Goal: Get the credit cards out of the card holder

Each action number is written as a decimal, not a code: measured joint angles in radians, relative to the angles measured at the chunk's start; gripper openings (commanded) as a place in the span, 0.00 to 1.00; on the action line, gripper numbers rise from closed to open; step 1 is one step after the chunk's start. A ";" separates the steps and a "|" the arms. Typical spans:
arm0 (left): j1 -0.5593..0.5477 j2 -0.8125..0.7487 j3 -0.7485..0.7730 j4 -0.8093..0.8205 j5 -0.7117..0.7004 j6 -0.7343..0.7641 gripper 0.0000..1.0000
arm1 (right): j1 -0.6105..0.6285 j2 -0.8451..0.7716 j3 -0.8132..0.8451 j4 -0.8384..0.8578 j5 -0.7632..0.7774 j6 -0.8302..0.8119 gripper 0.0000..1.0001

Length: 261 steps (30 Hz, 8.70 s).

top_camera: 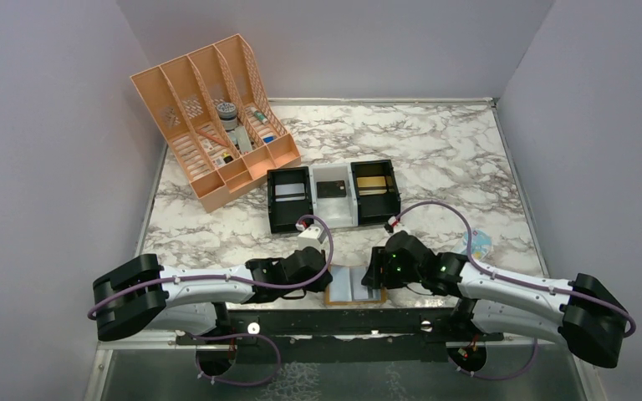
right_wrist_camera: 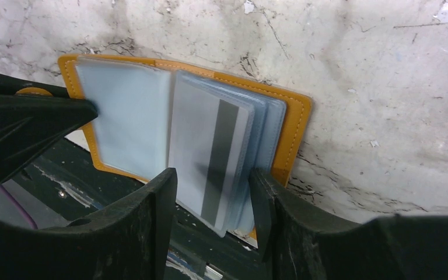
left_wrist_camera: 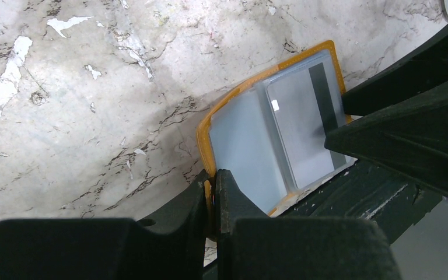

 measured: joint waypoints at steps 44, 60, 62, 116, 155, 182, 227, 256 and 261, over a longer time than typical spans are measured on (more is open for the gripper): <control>0.000 0.039 0.000 0.007 -0.008 0.000 0.07 | 0.000 -0.027 -0.008 0.049 -0.064 -0.003 0.50; 0.000 0.042 0.000 0.008 -0.010 0.000 0.05 | 0.000 -0.048 -0.008 0.049 -0.091 -0.011 0.19; 0.000 0.042 0.000 0.008 -0.010 0.000 0.05 | 0.000 -0.058 -0.008 0.050 -0.092 -0.010 0.14; -0.006 -0.149 0.074 -0.314 -0.151 -0.048 0.37 | 0.000 -0.132 -0.055 0.244 -0.116 -0.039 0.51; -0.006 -0.349 0.147 -0.381 -0.135 -0.035 0.37 | 0.000 0.059 -0.043 0.409 -0.151 0.016 0.40; -0.006 -0.159 -0.089 0.016 0.005 -0.045 0.33 | 0.000 0.347 -0.047 0.615 -0.201 0.126 0.28; -0.006 0.017 -0.035 0.003 -0.003 -0.140 0.20 | -0.011 0.426 -0.111 0.777 -0.218 0.187 0.01; -0.007 -0.022 -0.019 -0.085 -0.018 -0.134 0.34 | -0.046 0.433 -0.021 0.623 -0.312 0.103 0.26; -0.007 -0.017 -0.007 -0.110 -0.021 -0.133 0.34 | -0.046 0.440 -0.001 0.587 -0.306 0.101 0.26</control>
